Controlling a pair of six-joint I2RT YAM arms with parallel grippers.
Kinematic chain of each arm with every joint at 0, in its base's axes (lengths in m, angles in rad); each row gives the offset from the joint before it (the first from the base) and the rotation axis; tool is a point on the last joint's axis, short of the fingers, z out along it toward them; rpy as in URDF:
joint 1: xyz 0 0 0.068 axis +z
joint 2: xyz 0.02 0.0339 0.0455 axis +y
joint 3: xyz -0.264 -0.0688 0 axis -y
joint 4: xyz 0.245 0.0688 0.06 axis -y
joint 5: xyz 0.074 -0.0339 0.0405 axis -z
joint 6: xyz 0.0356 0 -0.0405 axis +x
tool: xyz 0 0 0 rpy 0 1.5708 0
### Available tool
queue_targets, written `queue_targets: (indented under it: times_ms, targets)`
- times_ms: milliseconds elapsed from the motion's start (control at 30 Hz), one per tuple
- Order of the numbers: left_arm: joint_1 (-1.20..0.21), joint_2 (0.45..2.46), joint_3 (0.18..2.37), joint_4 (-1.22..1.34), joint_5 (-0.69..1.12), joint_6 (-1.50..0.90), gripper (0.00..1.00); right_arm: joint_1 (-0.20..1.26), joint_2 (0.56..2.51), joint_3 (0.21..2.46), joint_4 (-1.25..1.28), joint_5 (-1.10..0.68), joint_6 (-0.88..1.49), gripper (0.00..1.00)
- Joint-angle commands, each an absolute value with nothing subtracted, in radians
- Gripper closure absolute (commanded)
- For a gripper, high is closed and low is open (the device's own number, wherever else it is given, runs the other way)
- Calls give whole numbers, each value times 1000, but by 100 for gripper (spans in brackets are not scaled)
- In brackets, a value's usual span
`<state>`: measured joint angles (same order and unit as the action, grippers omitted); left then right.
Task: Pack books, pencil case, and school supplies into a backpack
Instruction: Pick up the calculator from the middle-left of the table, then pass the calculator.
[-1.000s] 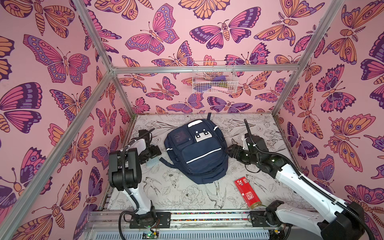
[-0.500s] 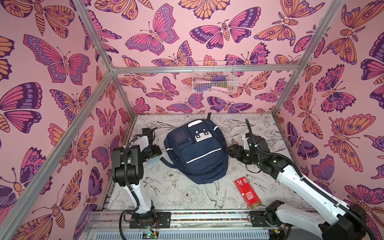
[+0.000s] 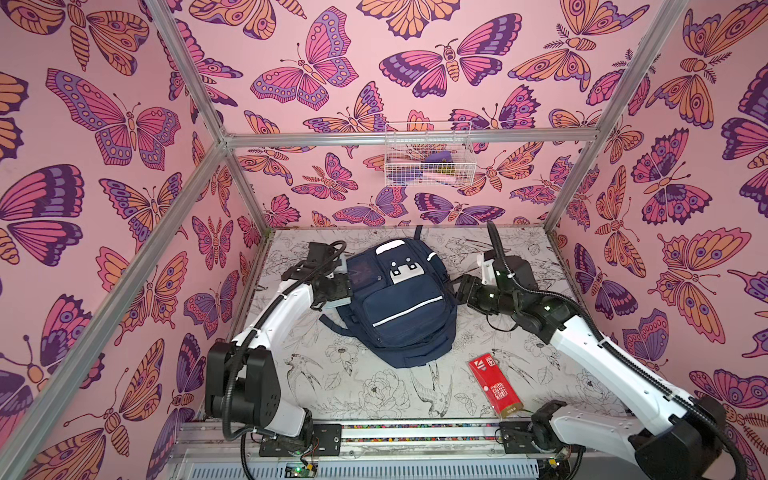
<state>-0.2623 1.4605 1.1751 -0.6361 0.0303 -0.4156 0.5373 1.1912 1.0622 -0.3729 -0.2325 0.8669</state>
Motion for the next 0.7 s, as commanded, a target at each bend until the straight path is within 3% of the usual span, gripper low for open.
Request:
queue_targets:
  times_ms: [0, 333, 667]
  targets:
    - [-369, 1396, 1156, -588, 65, -478, 78, 548, 1250, 1130, -309, -303, 882, 32]
    - [-657, 1288, 1109, -417, 64, -577, 81, 631, 1417, 1245, -258, -315, 897, 33]
    - [-707, 1293, 1106, -388, 57, -589, 82, 668, 1467, 1267, -291, -291, 873, 47]
